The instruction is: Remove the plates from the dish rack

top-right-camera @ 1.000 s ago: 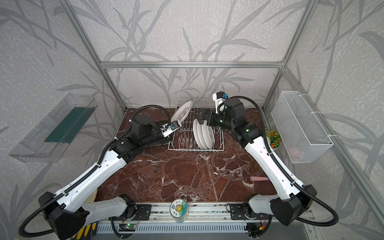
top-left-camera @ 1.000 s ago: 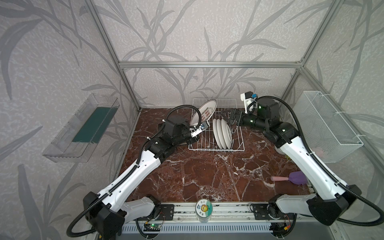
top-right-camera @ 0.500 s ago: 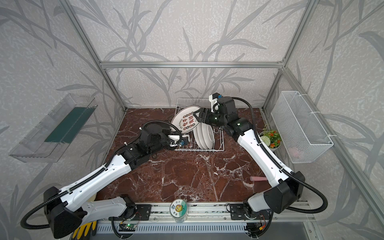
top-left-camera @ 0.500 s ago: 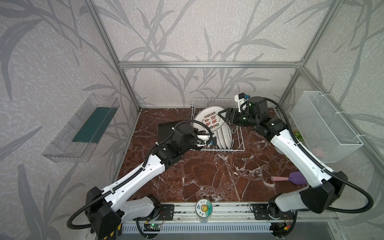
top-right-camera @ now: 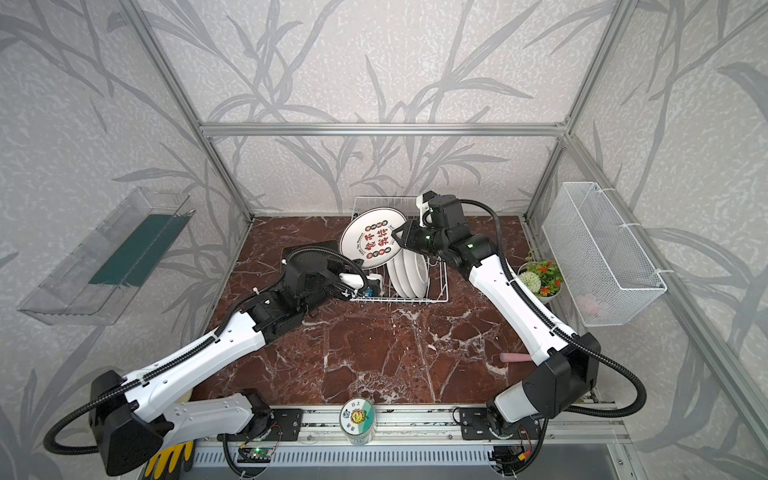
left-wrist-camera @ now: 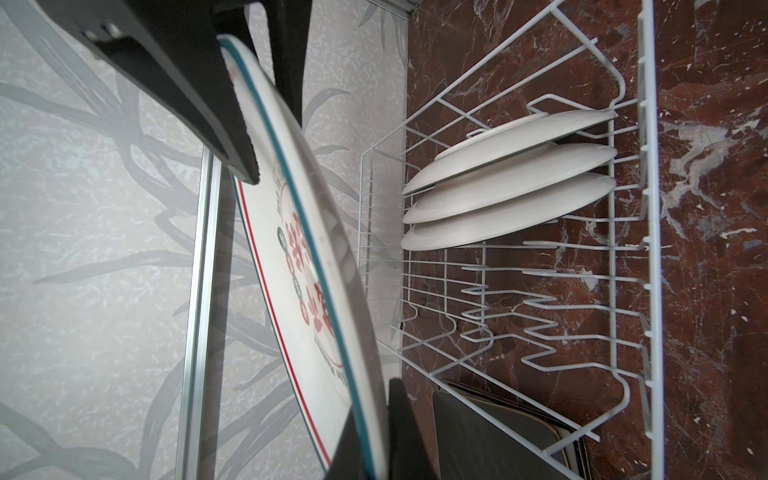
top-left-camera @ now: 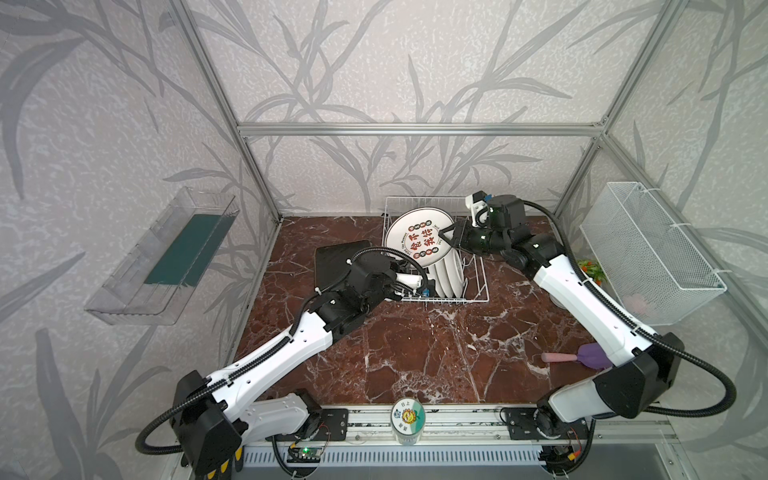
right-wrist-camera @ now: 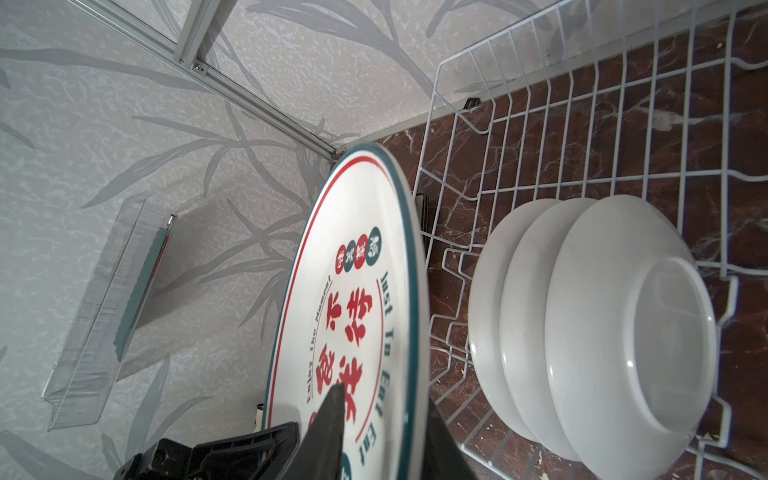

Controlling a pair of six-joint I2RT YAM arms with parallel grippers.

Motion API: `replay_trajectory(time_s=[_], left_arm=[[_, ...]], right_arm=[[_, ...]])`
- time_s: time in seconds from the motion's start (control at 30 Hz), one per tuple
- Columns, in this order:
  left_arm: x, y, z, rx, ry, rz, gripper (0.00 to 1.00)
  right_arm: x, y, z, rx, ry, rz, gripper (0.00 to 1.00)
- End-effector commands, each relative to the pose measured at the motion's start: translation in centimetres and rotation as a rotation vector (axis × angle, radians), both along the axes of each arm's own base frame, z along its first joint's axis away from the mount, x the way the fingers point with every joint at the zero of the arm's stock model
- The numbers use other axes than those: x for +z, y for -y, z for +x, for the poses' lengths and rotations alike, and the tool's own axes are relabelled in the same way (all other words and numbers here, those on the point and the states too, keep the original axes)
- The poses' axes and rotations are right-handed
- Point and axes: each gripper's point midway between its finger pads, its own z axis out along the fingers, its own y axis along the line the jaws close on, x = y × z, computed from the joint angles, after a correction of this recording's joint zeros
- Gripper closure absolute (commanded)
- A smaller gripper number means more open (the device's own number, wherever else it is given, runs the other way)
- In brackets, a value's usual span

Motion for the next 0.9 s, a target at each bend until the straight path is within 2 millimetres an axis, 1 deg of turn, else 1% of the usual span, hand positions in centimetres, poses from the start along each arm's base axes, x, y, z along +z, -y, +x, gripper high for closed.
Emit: replay_trajectory(time_s=[0.0, 0.1, 0.13, 0.2, 0.23, 0.33, 0.37, 0.43, 0.53, 0.57, 0.63, 0.7, 0.77, 0.87], left_arm=[[2.6, 0.3, 0.5, 0.002, 0.111, -0.026, 1.00], [2.3, 0.1, 0.7, 0.016, 0.119, -0.011, 1.00], [2.2, 0.1, 0.8, 0.022, 0.126, -0.013, 0.96], [2.2, 0.1, 0.8, 0.022, 0.140, -0.027, 0.80], [2.2, 0.1, 0.8, 0.022, 0.141, -0.033, 0.76], [2.7, 0.2, 1.1, 0.045, 0.148, -0.094, 0.71], [2.7, 0.2, 1.2, 0.045, 0.159, -0.095, 0.67], [2.5, 0.2, 1.3, 0.051, 0.155, -0.101, 0.56], [2.5, 0.2, 1.3, 0.063, 0.137, -0.121, 0.44], [2.5, 0.1, 1.3, 0.067, 0.131, -0.129, 0.39], [2.8, 0.0, 1.4, 0.086, 0.114, -0.171, 0.25], [3.3, -0.1, 1.2, 0.094, 0.089, -0.221, 0.16], [3.7, -0.2, 0.9, 0.103, 0.050, -0.290, 0.10], [4.0, -0.5, 0.4, 0.115, -0.012, -0.349, 0.09]], right_arm=[[-1.1, 0.1, 0.2, -0.012, -0.040, -0.015, 0.78], [-1.3, 0.1, 0.3, -0.015, -0.046, -0.009, 0.83], [-1.2, 0.0, 0.3, -0.017, -0.044, -0.005, 0.84], [-1.1, 0.2, 0.5, -0.025, -0.043, 0.016, 0.89], [-1.0, 0.1, 0.5, -0.026, -0.041, 0.031, 0.92], [-0.3, 0.0, 0.8, -0.016, -0.033, 0.130, 0.97], [-0.1, 0.0, 1.0, -0.016, -0.035, 0.167, 0.99], [0.3, 0.3, 1.2, -0.023, -0.032, 0.228, 1.00], [0.6, 0.9, 1.4, -0.041, -0.019, 0.262, 1.00], [0.7, 1.1, 1.4, -0.047, -0.016, 0.265, 1.00], [0.9, 1.7, 1.5, -0.060, -0.005, 0.272, 1.00], [1.1, 2.2, 1.6, -0.074, 0.007, 0.280, 1.00], [1.4, 2.7, 1.6, -0.083, 0.017, 0.290, 1.00], [1.5, 3.4, 1.7, -0.089, 0.024, 0.294, 1.00]])
